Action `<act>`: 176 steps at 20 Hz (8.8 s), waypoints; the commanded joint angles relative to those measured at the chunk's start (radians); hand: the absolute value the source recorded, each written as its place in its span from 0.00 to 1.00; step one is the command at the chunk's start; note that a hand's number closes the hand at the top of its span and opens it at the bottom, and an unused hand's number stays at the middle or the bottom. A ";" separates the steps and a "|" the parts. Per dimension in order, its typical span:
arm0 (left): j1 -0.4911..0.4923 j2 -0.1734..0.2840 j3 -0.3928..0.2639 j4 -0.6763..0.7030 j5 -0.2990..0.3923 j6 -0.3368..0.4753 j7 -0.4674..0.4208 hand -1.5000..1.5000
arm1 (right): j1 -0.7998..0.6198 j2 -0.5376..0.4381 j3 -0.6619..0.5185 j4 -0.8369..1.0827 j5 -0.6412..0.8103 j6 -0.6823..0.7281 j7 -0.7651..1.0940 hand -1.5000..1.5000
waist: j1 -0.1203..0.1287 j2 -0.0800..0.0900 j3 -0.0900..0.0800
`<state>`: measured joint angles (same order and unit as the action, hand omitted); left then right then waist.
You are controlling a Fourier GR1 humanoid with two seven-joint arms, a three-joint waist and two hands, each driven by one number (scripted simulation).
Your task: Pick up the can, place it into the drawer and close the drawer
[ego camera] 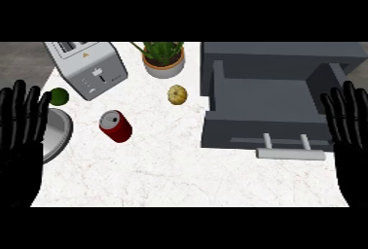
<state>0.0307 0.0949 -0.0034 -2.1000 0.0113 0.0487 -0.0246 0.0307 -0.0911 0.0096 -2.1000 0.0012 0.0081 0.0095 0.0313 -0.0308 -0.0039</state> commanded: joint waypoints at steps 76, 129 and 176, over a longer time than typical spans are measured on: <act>-0.414 0.017 0.328 1.578 0.131 0.191 -0.554 0.00 | 0.116 -0.040 -0.372 -0.133 -0.213 0.126 0.273 0.00 | -0.041 0.032 0.003; -0.885 -0.094 0.017 1.316 0.173 0.104 -0.145 1.00 | 0.014 -0.042 -0.361 -0.135 -0.095 0.069 0.342 0.00 | -0.033 0.027 0.004; -1.613 -0.095 -0.324 1.756 0.468 0.591 0.116 0.00 | -0.092 -0.081 -0.316 -0.145 -0.096 0.073 0.398 0.00 | -0.140 0.053 0.007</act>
<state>-1.5951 0.0001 -0.3052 -0.3514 0.4459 0.6017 0.1122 -0.0521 -0.1508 -0.2974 -2.2338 -0.0852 0.0750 0.3849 -0.1000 0.0219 0.0034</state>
